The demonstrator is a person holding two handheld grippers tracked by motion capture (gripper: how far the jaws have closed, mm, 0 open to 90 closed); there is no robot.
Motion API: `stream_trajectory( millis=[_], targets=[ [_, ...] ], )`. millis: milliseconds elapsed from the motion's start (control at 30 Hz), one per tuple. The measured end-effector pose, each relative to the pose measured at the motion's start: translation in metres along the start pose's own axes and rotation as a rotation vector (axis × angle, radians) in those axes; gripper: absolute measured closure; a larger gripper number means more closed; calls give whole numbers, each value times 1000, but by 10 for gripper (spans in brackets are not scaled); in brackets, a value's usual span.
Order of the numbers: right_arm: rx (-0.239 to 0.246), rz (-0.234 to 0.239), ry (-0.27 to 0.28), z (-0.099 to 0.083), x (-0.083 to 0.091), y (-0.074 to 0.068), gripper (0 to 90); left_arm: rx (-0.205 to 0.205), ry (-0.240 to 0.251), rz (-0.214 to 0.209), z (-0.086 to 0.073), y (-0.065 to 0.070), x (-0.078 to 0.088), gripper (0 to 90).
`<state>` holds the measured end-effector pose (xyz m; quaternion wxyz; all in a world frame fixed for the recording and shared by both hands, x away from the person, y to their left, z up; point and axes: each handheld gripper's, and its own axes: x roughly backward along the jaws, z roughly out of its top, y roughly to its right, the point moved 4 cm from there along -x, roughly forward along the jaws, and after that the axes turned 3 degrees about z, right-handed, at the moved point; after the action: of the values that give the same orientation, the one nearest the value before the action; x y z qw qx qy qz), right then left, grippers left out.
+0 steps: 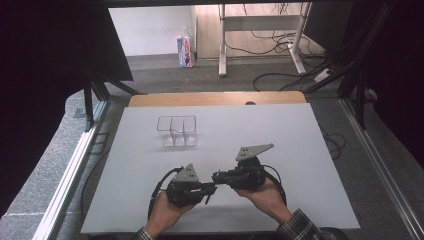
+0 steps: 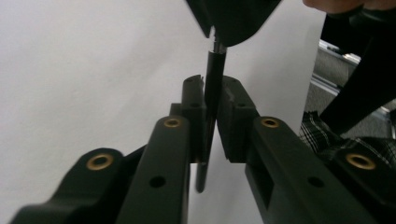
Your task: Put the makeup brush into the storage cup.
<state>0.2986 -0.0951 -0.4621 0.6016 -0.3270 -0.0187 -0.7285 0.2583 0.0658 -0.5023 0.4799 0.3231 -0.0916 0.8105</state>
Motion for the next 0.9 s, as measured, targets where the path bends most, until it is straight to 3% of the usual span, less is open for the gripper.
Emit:
stream_trajectory(
  millis=[167,333,533,833,900],
  targets=[
    [-23,0,-3,-1,-1,2,799,-19,-17,28,1,1,0,843],
    [-42,-62,7,-2,2,7,503,-3,-19,43,0,-3,2,844],
    [-25,-115,1,-4,7,11,273,27,-7,51,-1,-9,7,842],
    [26,-208,-39,-11,12,17,122,63,5,64,-2,-15,14,841],
    [29,-211,-40,-13,13,19,97,64,5,71,-2,-16,15,841]
  ],
)
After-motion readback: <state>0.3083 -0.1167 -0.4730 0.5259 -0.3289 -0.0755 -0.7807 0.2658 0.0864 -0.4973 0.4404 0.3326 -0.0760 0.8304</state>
